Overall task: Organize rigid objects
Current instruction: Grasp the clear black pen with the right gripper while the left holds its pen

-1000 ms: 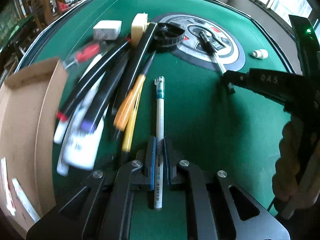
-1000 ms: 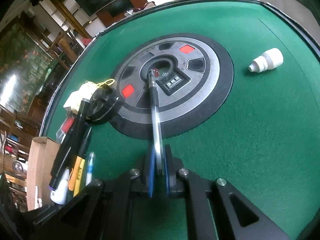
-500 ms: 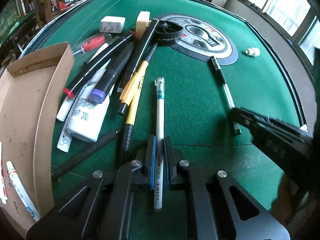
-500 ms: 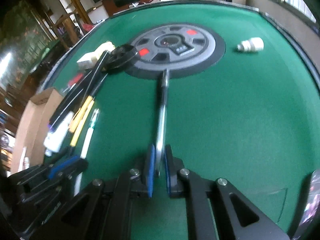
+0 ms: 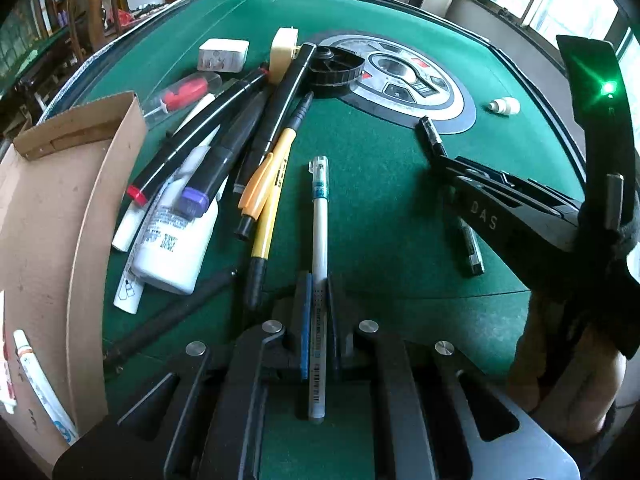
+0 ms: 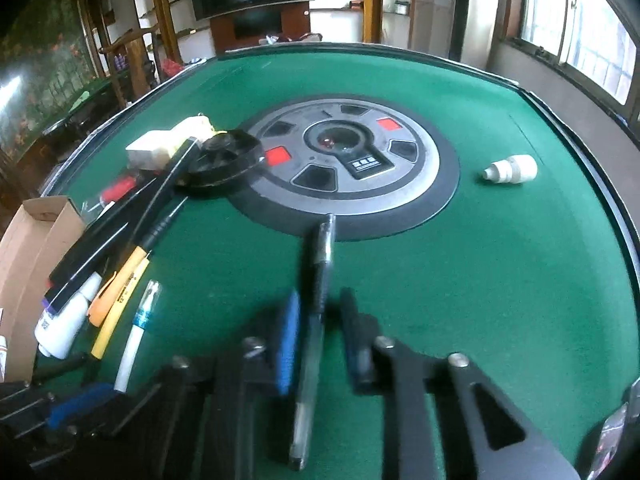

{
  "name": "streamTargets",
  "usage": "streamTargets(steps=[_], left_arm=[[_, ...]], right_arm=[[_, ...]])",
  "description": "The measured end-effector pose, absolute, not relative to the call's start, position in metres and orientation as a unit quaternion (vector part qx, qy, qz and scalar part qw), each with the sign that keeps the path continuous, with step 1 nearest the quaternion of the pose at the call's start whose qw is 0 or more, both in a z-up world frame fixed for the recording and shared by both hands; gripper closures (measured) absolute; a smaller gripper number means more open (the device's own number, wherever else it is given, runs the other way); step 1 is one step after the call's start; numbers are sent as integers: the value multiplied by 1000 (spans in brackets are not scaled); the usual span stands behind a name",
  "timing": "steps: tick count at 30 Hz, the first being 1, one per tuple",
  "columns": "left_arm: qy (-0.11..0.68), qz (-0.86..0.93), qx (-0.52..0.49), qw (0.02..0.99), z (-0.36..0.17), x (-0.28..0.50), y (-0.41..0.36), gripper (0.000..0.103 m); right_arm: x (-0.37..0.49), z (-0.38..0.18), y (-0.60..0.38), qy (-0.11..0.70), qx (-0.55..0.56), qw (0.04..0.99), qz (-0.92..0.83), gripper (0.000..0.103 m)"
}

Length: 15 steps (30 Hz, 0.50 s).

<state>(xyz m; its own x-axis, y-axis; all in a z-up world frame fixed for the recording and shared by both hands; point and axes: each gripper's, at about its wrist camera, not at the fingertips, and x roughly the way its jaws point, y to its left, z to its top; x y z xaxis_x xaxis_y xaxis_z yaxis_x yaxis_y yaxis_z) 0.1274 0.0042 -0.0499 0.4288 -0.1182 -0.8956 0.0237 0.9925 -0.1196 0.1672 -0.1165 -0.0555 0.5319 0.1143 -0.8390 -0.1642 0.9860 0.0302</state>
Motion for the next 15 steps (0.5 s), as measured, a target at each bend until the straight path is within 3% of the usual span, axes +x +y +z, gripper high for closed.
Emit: streamTargets(steps=[15], left_arm=[[526, -65, -91, 843, -24, 126, 11, 96]], right_arm=[[152, -37, -136, 449, 97, 876, 150, 95]])
